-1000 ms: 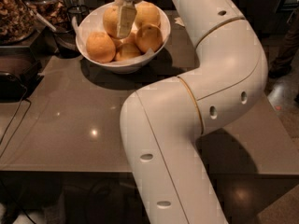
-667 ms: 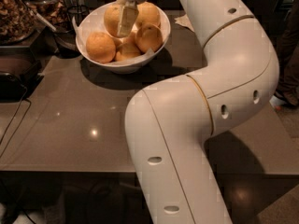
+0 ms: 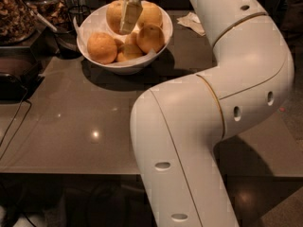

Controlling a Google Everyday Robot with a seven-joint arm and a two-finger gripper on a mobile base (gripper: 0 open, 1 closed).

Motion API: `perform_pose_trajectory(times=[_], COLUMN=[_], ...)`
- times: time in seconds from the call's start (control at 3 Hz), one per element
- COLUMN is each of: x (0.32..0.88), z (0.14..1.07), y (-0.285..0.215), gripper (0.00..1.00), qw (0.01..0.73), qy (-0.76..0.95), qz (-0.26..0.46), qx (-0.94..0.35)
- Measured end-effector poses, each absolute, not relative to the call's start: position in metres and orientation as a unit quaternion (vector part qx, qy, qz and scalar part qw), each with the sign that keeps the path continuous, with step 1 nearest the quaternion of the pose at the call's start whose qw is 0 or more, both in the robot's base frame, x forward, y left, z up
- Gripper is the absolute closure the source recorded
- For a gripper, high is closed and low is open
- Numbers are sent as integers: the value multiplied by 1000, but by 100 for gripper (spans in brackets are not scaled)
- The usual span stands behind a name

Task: Pick orange from white bowl

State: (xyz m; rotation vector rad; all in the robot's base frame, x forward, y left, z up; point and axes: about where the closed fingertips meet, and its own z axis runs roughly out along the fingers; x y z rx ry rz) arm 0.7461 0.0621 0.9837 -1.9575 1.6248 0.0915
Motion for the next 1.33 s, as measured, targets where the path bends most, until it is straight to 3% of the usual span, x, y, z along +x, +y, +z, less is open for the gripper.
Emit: perform_pose_trajectory(times=[0.67,1.33], x=[728,724], z=[994,974], y=[41,43], gripper=[100,100], qw=[331,315], qy=[634,640], qz=[67,77], qx=[-696,-697])
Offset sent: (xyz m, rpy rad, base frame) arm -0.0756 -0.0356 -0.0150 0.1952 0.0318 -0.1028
